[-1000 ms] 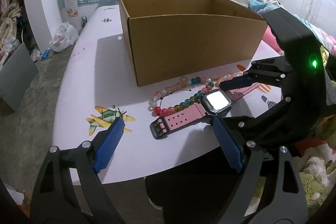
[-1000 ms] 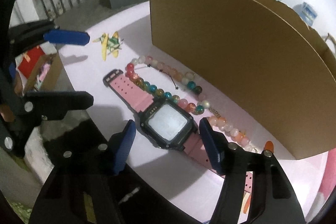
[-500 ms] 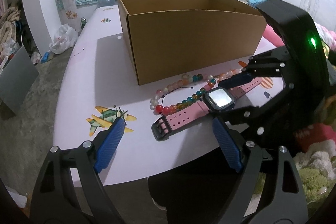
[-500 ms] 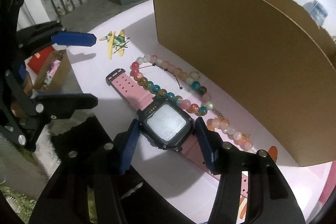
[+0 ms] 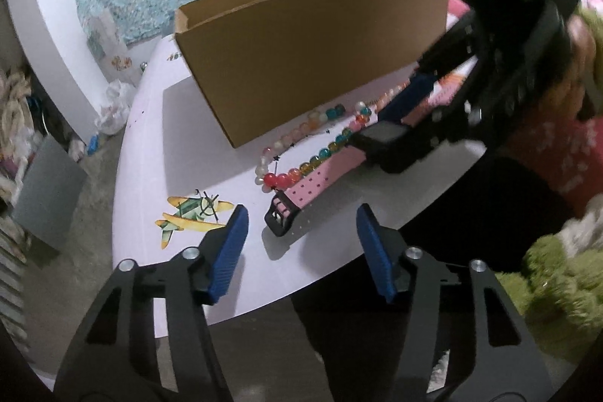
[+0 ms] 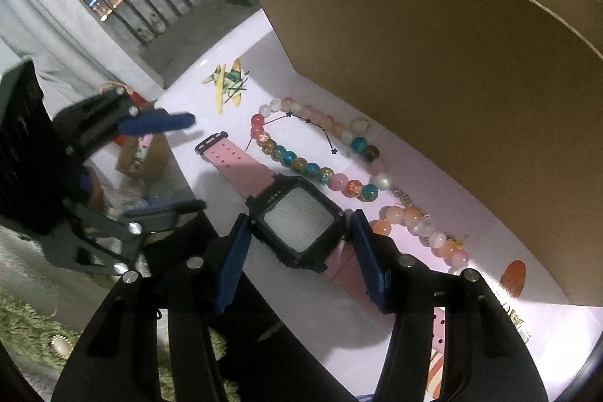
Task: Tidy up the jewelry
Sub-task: 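Grasp the pink strap end with the left tool while the right tool holds the watch face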
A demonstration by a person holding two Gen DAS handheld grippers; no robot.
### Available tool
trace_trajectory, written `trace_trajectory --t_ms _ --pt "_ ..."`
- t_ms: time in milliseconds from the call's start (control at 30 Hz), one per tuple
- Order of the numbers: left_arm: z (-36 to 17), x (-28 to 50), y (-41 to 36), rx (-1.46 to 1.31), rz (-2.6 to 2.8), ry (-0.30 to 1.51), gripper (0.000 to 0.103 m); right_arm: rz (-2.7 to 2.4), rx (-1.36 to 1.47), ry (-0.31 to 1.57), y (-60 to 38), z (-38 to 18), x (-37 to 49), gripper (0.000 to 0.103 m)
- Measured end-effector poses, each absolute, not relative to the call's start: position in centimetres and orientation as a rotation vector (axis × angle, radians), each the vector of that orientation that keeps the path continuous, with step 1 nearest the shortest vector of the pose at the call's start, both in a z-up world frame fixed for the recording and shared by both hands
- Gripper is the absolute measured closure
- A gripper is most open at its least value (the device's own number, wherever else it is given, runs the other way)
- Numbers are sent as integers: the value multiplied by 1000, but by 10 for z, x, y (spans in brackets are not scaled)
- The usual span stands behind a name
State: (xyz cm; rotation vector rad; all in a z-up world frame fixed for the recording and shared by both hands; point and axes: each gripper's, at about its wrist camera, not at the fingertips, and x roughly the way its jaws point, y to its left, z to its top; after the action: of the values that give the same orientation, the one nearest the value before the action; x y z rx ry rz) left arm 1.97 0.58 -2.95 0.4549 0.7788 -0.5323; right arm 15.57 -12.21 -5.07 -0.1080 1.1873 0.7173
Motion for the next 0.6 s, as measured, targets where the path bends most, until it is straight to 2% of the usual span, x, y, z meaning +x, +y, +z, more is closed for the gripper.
trace_trajectory --t_ms 67,300,400,500,533,600 --pt "-35 18 1 493 -531 777 53 734 -97 1198 -110 -52 148 50" --pt "-41 15 -10 568 -528 737 55 781 -142 1224 -98 -54 144 50" --pt "-46 15 -17 604 -532 720 62 796 -156 1228 -93 -55 142 50" --pt "-46 16 -19 595 -547 719 77 802 -153 1225 -87 -58 142 50" --pt "-47 18 -19 587 -542 726 87 800 -149 1223 -87 -58 141 50" --pt "-47 21 -16 561 -548 746 90 789 -132 1218 -88 -59 139 49"
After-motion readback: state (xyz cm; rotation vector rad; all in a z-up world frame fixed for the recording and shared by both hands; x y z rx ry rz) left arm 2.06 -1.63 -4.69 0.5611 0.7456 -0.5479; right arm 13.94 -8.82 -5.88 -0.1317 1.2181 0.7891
